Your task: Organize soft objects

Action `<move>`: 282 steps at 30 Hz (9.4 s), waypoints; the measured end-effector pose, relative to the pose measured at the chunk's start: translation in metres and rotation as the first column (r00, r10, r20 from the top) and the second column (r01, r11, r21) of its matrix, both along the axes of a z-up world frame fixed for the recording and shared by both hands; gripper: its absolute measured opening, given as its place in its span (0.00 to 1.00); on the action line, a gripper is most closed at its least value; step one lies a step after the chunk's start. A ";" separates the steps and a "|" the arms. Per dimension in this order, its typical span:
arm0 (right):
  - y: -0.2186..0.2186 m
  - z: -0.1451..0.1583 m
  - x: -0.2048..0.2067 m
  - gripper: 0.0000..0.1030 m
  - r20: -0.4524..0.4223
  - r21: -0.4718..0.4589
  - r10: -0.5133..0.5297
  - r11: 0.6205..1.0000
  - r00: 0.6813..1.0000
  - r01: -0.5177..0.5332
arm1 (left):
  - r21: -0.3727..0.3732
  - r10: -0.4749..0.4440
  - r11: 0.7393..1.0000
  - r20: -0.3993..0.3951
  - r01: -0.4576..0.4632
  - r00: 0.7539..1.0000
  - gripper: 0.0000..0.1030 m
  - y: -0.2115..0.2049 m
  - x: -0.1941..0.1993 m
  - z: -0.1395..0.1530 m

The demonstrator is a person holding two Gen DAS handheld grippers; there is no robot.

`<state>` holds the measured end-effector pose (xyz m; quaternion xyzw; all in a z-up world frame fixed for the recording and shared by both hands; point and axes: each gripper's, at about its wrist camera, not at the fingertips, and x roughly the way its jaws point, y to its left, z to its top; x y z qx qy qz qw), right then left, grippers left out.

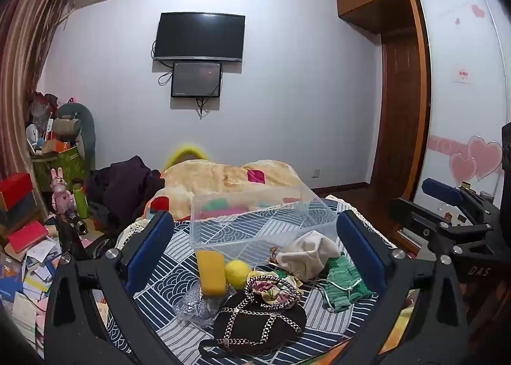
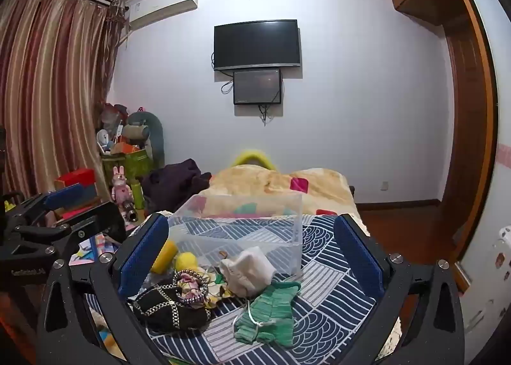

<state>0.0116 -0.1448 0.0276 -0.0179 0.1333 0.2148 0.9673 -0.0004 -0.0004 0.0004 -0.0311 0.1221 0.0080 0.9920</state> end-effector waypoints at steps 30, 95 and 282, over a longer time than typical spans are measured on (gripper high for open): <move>0.004 -0.002 -0.005 1.00 0.015 -0.002 0.027 1.000 1.000 -0.027 | 0.005 0.001 1.000 0.006 -0.001 1.000 1.00 0.001 0.000 -0.006; 0.006 -0.023 0.015 1.00 -0.059 0.000 0.045 0.999 0.997 -0.045 | 0.028 0.077 0.997 -0.088 -0.075 0.993 1.00 0.010 0.030 -0.028; 0.079 -0.051 0.161 0.19 -0.287 -0.087 0.167 0.976 0.943 -0.199 | -0.076 -0.024 0.997 -0.290 0.002 0.957 0.05 0.079 0.172 -0.067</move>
